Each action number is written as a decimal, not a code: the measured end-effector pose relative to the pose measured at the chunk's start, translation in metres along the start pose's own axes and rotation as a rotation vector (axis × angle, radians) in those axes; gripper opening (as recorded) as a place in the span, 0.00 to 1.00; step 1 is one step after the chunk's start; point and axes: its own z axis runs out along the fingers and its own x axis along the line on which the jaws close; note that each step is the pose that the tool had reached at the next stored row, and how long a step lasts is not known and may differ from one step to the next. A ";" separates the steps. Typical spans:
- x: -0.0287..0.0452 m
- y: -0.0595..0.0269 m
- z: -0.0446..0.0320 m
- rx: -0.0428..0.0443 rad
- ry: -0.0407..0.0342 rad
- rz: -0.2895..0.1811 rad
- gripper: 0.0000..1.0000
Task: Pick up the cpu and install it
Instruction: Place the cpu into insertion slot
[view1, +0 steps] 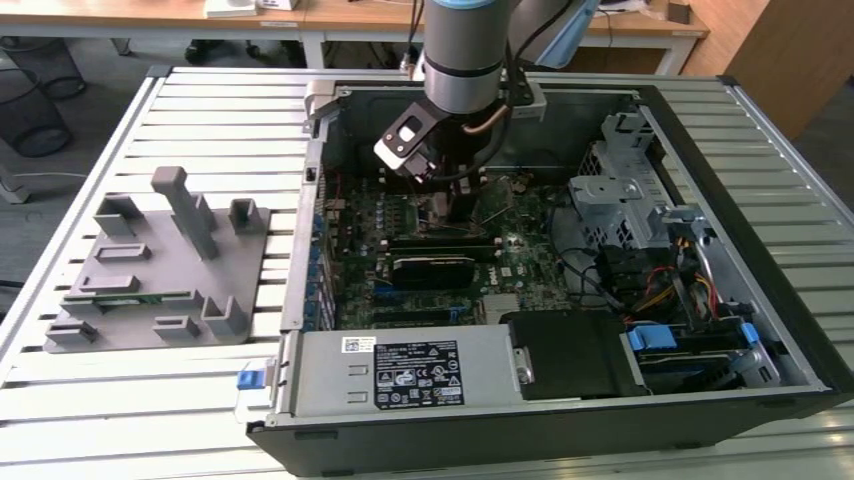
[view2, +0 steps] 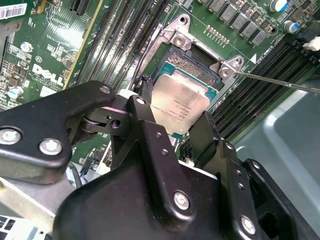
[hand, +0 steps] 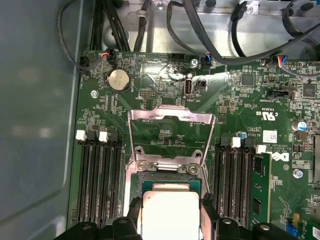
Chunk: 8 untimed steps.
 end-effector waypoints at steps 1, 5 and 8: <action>0.0000 0.0000 0.0007 0.0000 0.0000 0.000 0.54; -0.0001 -0.0002 0.0030 0.0000 0.0000 0.000 0.54; 0.0004 -0.0004 0.0045 0.0001 -0.0002 0.001 0.54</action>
